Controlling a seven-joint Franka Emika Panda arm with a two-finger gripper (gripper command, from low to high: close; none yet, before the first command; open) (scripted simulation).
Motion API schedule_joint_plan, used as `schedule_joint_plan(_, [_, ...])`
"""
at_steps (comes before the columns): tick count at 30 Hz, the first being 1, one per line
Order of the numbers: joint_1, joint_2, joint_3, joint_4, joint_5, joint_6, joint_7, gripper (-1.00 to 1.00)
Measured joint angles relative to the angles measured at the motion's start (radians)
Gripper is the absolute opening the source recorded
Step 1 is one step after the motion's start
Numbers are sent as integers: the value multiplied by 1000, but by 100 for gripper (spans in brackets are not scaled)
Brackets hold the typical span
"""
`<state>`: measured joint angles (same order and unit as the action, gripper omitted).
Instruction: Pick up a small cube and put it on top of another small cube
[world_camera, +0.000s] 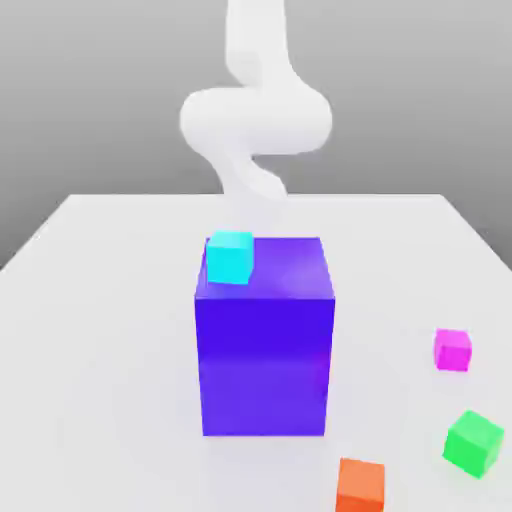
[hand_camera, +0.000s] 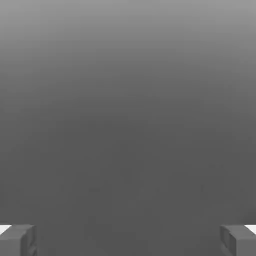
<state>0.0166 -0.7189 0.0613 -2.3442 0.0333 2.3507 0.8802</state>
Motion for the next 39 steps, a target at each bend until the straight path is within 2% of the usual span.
schedule_joint_plan(6, [45, 192, 170, -108, 62, 123, 211, 0])
schedule_joint_plan(12, [90, 378, 355, -213, 84, 245, 445, 0])
schedule_joint_plan(16, [116, 508, 480, -284, 59, 328, 629, 0])
schedule_joint_plan(20, [157, 654, 581, -355, -37, 411, 864, 0])
schedule_joint_plan(22, [226, 732, 585, -390, -121, 450, 1007, 0])
schedule_joint_plan(24, [288, 811, 539, -410, -226, 490, 1145, 0])
schedule_joint_plan(30, [547, 1031, 211, -358, -564, 634, 1421, 0])
schedule_joint_plan(31, [579, 1051, 174, -352, -587, 650, 1440, -100])
schedule_joint_plan(37, [597, 1061, 155, -350, -594, 660, 1446, -100])
schedule_joint_plan(39, [553, 1026, 209, -361, -546, 634, 1407, -100])
